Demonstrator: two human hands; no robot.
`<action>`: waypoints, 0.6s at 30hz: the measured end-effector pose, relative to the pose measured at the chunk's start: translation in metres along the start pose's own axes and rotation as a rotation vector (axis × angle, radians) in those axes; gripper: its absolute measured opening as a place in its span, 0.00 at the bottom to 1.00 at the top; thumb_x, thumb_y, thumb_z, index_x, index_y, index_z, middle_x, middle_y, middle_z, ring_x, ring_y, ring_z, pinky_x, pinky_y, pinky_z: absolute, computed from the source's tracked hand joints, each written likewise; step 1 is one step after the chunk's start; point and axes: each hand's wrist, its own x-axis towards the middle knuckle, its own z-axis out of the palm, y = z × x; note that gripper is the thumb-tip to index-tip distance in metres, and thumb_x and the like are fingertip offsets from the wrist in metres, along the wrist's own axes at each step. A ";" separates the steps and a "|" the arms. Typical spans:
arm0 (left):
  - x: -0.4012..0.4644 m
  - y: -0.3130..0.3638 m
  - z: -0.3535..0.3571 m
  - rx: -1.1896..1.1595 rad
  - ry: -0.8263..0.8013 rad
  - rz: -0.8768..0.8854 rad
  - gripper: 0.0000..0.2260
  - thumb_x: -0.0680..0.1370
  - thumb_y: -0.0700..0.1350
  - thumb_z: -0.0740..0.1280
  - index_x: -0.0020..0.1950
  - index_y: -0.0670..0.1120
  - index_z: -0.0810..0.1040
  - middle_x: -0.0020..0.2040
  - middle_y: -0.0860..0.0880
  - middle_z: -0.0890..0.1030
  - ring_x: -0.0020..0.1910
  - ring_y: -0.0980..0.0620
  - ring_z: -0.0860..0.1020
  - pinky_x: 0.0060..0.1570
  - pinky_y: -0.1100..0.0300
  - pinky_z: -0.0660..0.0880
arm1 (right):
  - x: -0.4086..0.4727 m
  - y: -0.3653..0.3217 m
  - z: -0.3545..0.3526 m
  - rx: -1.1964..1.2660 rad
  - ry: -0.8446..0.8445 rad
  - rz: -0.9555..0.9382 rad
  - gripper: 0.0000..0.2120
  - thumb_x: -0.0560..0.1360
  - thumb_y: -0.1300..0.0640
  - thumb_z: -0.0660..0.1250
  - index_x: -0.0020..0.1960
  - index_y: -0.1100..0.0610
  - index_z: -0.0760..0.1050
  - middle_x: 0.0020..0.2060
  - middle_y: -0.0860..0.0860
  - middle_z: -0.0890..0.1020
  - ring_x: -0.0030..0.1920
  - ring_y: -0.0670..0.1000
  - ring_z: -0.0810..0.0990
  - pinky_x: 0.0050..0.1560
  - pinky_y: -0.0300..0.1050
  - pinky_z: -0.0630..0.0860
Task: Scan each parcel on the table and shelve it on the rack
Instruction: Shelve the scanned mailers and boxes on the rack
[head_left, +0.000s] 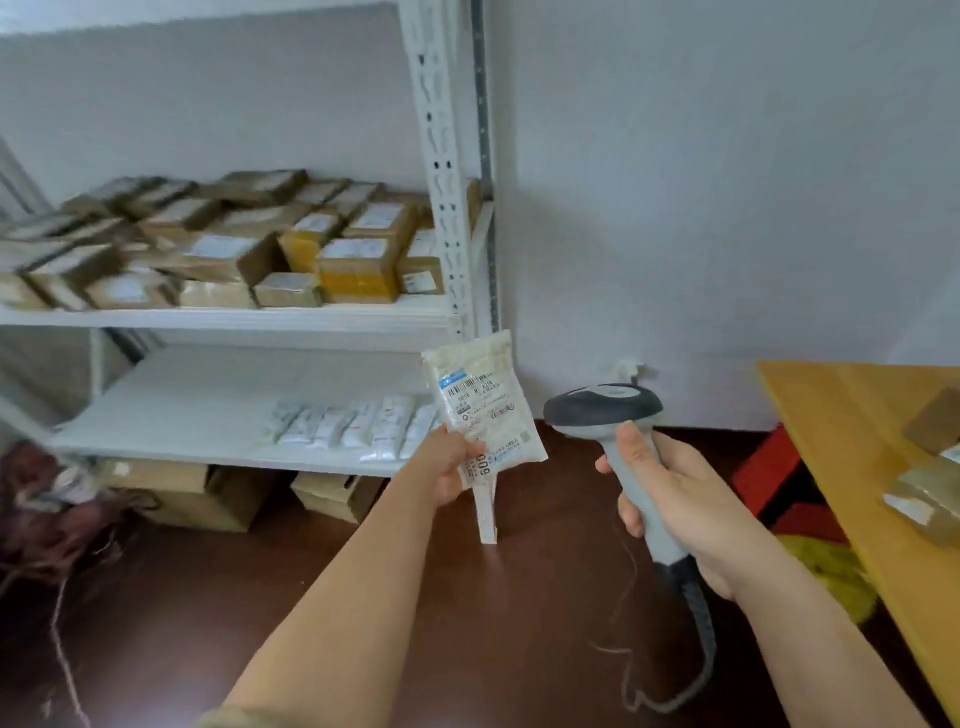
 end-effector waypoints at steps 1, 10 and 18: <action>-0.006 0.012 -0.027 -0.047 0.042 0.005 0.20 0.78 0.25 0.58 0.63 0.43 0.74 0.60 0.41 0.80 0.56 0.40 0.80 0.49 0.44 0.79 | 0.007 -0.009 0.022 -0.013 -0.041 -0.009 0.31 0.69 0.30 0.58 0.52 0.57 0.77 0.28 0.52 0.76 0.28 0.47 0.74 0.35 0.42 0.74; -0.026 0.105 -0.222 -0.401 0.298 0.165 0.15 0.79 0.34 0.64 0.64 0.46 0.74 0.58 0.42 0.81 0.50 0.45 0.81 0.43 0.51 0.78 | 0.116 -0.059 0.212 -0.042 -0.218 -0.043 0.08 0.77 0.53 0.70 0.48 0.58 0.76 0.24 0.52 0.73 0.26 0.47 0.71 0.34 0.41 0.71; -0.007 0.208 -0.387 -0.558 0.420 0.349 0.09 0.82 0.37 0.63 0.60 0.46 0.77 0.57 0.40 0.82 0.57 0.40 0.81 0.51 0.47 0.81 | 0.235 -0.123 0.406 -0.094 -0.424 -0.118 0.06 0.78 0.55 0.68 0.48 0.57 0.75 0.27 0.52 0.74 0.26 0.46 0.72 0.28 0.35 0.70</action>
